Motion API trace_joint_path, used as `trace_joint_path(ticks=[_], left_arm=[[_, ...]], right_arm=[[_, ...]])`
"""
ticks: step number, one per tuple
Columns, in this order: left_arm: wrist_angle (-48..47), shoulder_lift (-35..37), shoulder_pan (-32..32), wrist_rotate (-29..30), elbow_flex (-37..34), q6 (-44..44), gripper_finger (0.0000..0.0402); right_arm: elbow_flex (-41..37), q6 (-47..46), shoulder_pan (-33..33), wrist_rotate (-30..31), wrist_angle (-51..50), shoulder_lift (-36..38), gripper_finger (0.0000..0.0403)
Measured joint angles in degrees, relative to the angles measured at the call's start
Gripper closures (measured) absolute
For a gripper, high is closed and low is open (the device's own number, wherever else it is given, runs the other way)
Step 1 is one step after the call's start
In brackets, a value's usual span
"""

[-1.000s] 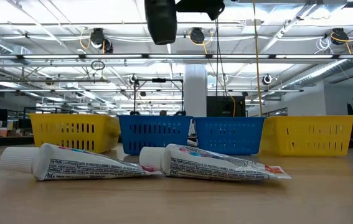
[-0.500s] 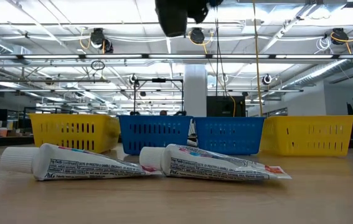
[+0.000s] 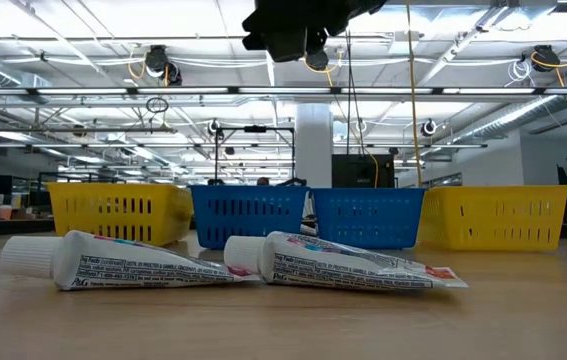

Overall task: Pick & Place Travel size toiletries
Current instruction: Put the gray roll-on into the right blue bin

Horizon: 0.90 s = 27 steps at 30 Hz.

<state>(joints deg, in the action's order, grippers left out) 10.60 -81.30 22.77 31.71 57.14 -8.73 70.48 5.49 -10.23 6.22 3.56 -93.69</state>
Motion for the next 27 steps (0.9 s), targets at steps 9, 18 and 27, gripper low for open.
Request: trace_joint_path(ticks=[9, 18, 27], left_arm=[[-0.22, -0.02, 0.0, 2.81, 0.0, -0.09, 0.0293], [-0.01, -0.02, 0.06, 7.53, 0.0, 0.42, 0.0208], [-2.07, 0.0, 0.58, 14.08, 0.0, 0.24, 0.0203]], right_arm=[[0.02, -0.15, 0.03, 1.91, -0.93, 0.0, 0.0223], [0.02, -0.32, 0.05, 3.53, -2.71, 0.02, 0.0223], [0.0, -3.39, 0.81, 10.49, -14.93, 4.16, 0.0223]])
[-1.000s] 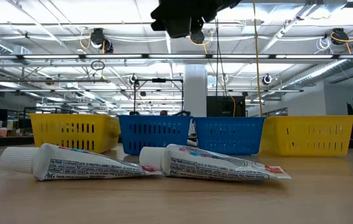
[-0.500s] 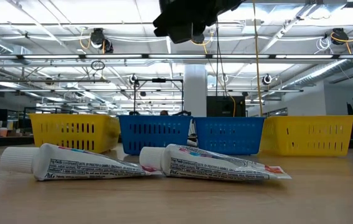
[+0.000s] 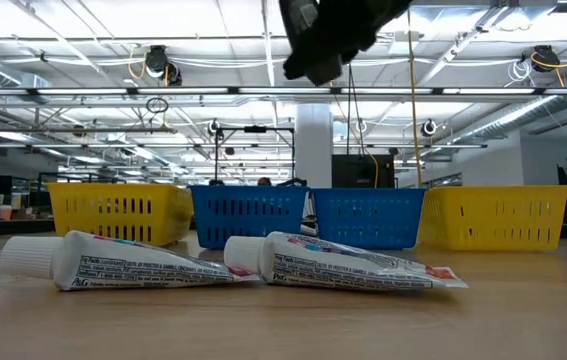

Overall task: Pick & Place Travel size toiletries
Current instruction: Put the gray roll-on into the right blue bin

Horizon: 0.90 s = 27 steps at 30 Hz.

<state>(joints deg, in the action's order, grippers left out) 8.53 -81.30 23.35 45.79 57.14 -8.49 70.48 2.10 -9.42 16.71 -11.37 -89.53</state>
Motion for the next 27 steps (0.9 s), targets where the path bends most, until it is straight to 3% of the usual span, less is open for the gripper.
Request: trace_joint_path(ticks=[3, 10, 22, 27], left_arm=[[-1.81, 0.0, -0.11, 2.69, 0.0, 1.09, 0.0202], [-5.7, 0.0, -2.48, 3.0, 0.0, 5.49, 0.0202], [-13.86, 0.0, -9.93, 2.29, 0.0, 11.31, 0.0201], [-15.43, 0.0, -13.61, -2.66, 0.0, 12.06, 0.0201]], right_arm=[[0.0, -2.49, 0.4, 0.15, -4.68, 0.94, 0.0223], [-0.34, -8.38, 1.93, 2.94, -11.56, 1.08, 0.0223], [-11.92, -16.97, 6.89, 2.43, -3.54, 1.08, 0.0224], [-15.63, -18.57, 7.97, -1.28, 1.31, 1.08, 0.0224]])
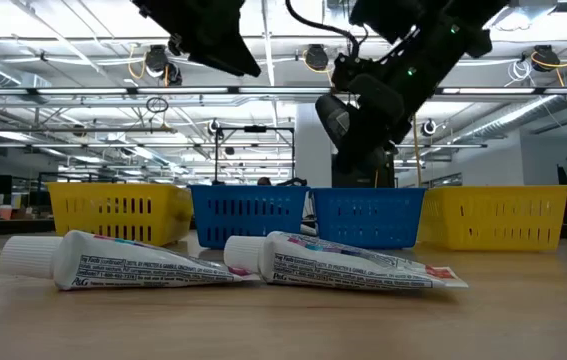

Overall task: Pick & Place Travel size toiletries
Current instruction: Put the gray roll-on into the right blue bin

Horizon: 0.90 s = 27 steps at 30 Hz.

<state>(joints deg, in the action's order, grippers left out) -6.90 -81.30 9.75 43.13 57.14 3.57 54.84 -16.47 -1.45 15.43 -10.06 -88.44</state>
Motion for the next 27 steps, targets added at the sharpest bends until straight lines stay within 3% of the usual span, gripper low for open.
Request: trace_joint_path(ticks=[5, 13, 27], left_arm=[[-1.14, 0.0, -2.86, -4.63, 0.0, 0.22, 0.0201], [-1.57, 0.0, -4.64, -6.55, 0.0, 1.64, 0.0201], [-2.36, 0.0, -5.61, -7.34, 0.0, 1.4, 0.0201]], right_arm=[[-2.28, -0.82, 0.37, -0.66, 1.87, 0.0, 0.0221], [-3.93, -0.83, 0.35, -0.71, 2.12, 0.0, 0.0166], [-4.02, 1.59, 0.12, -0.7, 5.56, 0.86, 0.0185]])
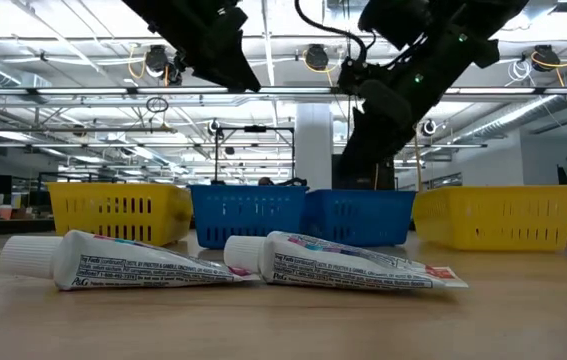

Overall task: Pick & Place Travel size toiletries
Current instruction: Put the gray roll-on into the right blue bin

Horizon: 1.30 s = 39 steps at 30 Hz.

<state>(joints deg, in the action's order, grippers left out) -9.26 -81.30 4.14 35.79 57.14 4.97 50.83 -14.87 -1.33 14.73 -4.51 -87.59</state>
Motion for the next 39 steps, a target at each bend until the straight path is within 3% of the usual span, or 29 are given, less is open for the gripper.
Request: trace_joint_path(ticks=[5, 9, 14, 18, 29, 32, 39], left_arm=[[0.06, -0.94, -5.75, -0.91, 0.0, -3.57, 0.0202], [1.27, -3.56, -11.54, -12.9, 0.0, -10.14, 0.0202], [5.13, -7.51, -17.5, -17.48, -0.04, -12.98, 0.0202], [6.67, -10.43, -21.83, -26.24, -0.02, -12.08, 0.0202], [8.27, -17.04, -29.23, -44.25, -0.04, 24.26, 0.0202], [8.09, -17.54, -29.23, -46.79, 0.12, 27.95, 0.0202], [4.47, -18.05, -29.45, -46.56, 0.63, 31.71, 0.0202]], right_arm=[[-0.09, 0.13, -0.02, -0.01, 0.25, 1.11, 0.0189], [0.02, 0.16, -1.47, -0.31, 3.04, 2.25, 0.0188], [-0.04, 0.79, -3.65, -1.53, 6.33, 3.62, 0.0192], [0.05, 0.83, -5.27, -1.52, 7.8, 4.36, 0.0193], [0.04, 2.29, -6.29, -1.34, 9.51, 4.73, 0.0193], [0.04, 2.53, -6.29, -1.32, 9.78, 4.69, 0.0193], [0.04, 3.55, -6.29, -1.31, 9.72, 4.72, 0.0193]])
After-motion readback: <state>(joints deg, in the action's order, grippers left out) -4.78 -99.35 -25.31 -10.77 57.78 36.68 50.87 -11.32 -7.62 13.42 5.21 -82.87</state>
